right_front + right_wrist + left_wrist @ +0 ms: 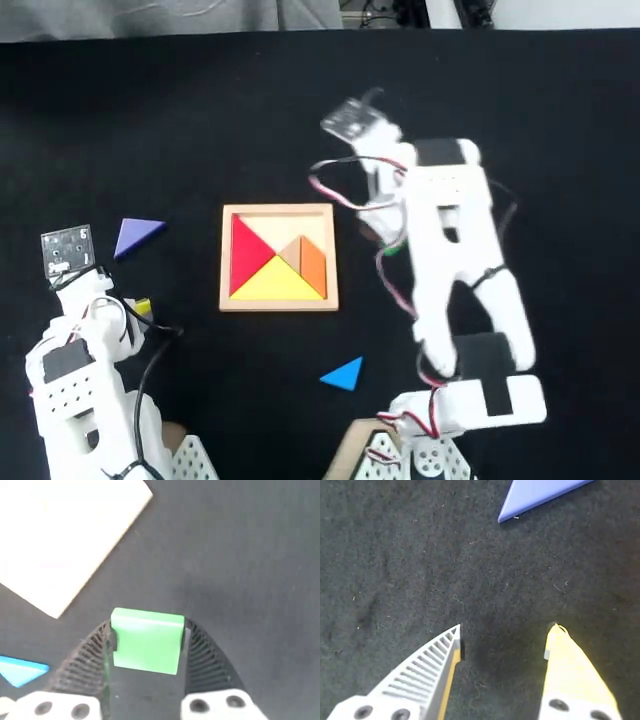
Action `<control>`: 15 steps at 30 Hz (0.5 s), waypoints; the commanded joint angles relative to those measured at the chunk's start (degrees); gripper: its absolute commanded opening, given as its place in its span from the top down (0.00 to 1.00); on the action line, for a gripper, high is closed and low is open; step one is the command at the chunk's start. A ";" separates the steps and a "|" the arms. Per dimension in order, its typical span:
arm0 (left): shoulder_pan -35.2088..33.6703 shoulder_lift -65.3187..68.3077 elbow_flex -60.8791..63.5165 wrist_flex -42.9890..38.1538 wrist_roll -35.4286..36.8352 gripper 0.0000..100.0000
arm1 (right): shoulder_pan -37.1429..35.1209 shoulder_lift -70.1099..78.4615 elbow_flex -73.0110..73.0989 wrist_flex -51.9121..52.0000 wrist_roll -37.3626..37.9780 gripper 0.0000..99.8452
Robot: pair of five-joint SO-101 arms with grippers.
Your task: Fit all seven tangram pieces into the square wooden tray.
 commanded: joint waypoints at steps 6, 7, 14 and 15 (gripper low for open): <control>0.84 -0.62 -0.22 -0.88 0.35 0.73 | -14.24 12.35 -25.71 5.27 -13.19 0.99; 0.84 -0.62 -0.22 -0.88 0.35 0.73 | -14.77 14.81 -28.18 5.27 -15.21 0.99; 0.84 -0.62 -0.22 -0.79 0.35 0.73 | -19.34 30.02 -39.60 5.27 -26.02 0.99; 0.84 -0.62 -0.22 -0.79 0.35 0.73 | -20.31 31.69 -40.48 5.27 -26.11 0.99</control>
